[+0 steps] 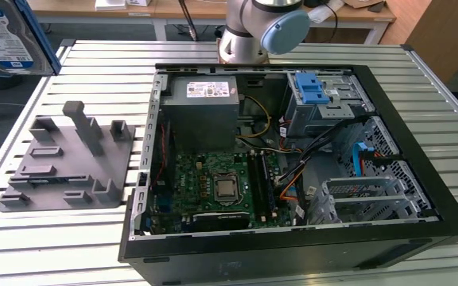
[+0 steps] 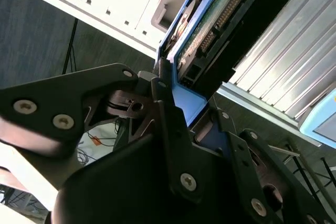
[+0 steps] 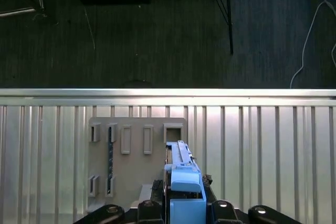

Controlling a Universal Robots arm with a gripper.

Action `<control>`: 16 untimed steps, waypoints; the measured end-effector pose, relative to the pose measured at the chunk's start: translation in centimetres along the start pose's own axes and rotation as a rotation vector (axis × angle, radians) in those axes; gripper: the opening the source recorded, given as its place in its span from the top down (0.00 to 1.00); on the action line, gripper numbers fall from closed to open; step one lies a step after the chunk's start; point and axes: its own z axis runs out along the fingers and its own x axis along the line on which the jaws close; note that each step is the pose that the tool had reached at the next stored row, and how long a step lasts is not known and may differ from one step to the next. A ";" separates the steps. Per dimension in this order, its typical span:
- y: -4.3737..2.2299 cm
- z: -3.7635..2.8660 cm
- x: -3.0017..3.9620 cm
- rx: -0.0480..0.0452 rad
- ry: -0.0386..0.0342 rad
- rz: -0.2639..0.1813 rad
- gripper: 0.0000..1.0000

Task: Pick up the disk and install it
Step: 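Pick up the disk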

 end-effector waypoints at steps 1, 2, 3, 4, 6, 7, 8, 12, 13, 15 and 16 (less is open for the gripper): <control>0.00 0.00 0.00 0.0000 0.0000 0.000 0.64; 0.00 -0.01 0.00 0.0000 0.0000 0.000 0.64; 0.00 -0.01 0.00 -0.0001 0.0000 0.000 0.64; 0.00 -0.02 0.00 -0.0002 0.0001 0.000 0.64; -0.09 -0.04 -0.01 -0.0004 0.0002 0.000 0.64; -0.26 -0.03 -0.01 -0.0002 0.0002 0.000 0.64; -0.45 -0.04 -0.01 -0.0002 0.0001 0.000 0.64; -1.73 -0.06 -0.03 -0.0001 0.0001 0.000 0.64; -2.09 -0.07 -0.03 -0.0001 0.0001 0.000 0.64; -2.85 -0.10 -0.04 -0.0002 0.0001 0.000 0.64; -3.22 -0.10 -0.05 -0.0001 0.0000 0.000 0.64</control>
